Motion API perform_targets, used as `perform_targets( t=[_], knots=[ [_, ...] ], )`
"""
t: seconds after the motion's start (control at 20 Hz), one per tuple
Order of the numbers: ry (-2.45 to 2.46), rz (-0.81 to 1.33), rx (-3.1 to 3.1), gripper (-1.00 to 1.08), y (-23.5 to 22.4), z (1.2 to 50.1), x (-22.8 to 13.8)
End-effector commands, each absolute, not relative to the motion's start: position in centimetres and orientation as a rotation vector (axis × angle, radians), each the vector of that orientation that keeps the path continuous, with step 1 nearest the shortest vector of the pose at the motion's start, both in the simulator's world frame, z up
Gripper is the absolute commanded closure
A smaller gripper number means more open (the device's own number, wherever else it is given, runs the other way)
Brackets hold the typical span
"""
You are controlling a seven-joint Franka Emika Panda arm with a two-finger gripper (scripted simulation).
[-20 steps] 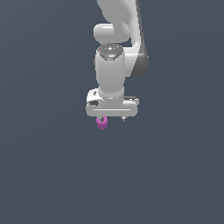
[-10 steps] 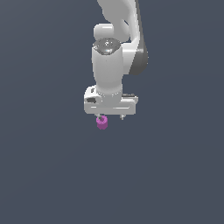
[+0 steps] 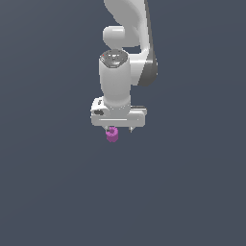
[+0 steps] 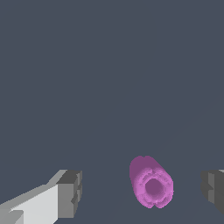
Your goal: Pick up the object and move it to a goal position.
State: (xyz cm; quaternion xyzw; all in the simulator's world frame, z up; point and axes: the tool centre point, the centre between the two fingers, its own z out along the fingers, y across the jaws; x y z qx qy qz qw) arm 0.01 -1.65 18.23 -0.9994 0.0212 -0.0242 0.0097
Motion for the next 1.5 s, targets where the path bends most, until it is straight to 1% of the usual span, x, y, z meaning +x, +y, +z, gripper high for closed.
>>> perform_targets(
  t=[0.0, 0.35, 0.65, 1.1, 1.45],
  knots=[
    [0.060, -0.065, -3.124, -0.92, -2.3, 16.9, -0.8],
    [0.031, -0.027, -3.136, -0.92, -4.5, 12.3, -4.4],
    [0.015, -0.005, -3.141, -0.92, -5.6, 10.1, -6.6],
    [0.012, 0.000, -3.141, -0.92, -5.8, 9.3, -7.1],
    [0.011, 0.000, -3.142, -0.92, -5.8, 6.4, -7.3]
  ],
)
